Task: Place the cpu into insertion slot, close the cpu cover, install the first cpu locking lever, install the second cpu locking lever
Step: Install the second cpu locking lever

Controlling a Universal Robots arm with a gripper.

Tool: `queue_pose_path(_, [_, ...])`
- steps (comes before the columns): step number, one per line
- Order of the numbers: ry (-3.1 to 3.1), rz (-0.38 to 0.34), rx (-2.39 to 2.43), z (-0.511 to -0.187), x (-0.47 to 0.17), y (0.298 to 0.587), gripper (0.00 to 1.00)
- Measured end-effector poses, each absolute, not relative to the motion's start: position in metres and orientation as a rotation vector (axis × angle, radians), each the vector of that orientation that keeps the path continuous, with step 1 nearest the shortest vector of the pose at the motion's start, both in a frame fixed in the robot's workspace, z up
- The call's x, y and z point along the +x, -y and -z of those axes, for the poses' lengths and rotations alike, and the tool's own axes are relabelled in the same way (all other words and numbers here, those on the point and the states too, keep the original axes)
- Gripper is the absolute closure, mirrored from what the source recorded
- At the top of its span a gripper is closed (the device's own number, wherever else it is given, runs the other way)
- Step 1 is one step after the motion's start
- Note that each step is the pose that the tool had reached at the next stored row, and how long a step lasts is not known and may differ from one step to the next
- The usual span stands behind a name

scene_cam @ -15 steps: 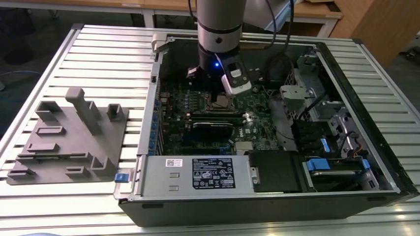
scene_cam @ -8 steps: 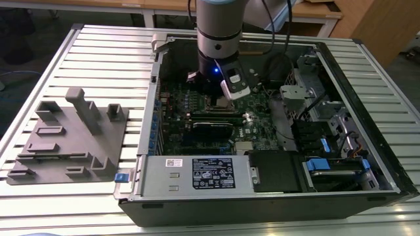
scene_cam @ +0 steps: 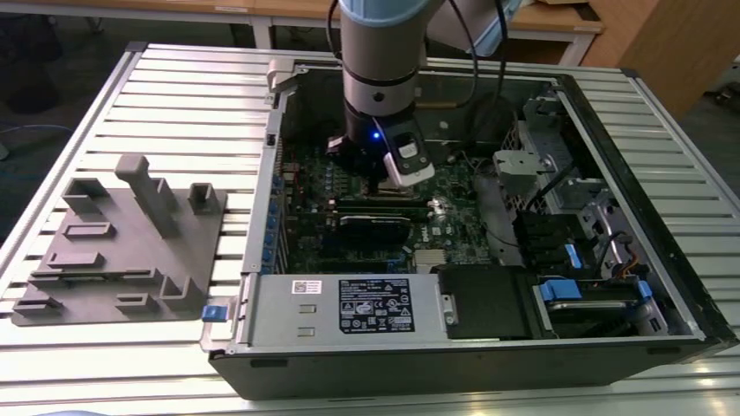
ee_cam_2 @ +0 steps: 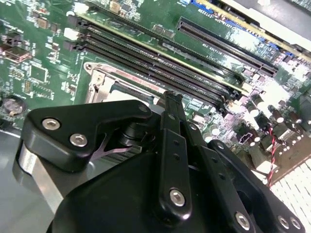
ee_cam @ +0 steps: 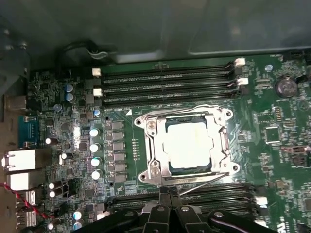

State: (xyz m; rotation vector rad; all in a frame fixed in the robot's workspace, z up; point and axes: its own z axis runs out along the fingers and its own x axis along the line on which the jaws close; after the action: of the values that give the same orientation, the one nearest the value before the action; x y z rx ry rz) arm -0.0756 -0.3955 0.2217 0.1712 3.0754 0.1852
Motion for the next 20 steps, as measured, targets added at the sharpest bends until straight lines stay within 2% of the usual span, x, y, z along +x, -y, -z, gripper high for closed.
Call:
queue_pose_path(15, [-3.076,-0.186,0.171,-0.205,-0.084,0.396,0.89])
queue_pose_path(20, [-3.074,-0.214,0.172,-0.204,-0.084,0.396,0.89])
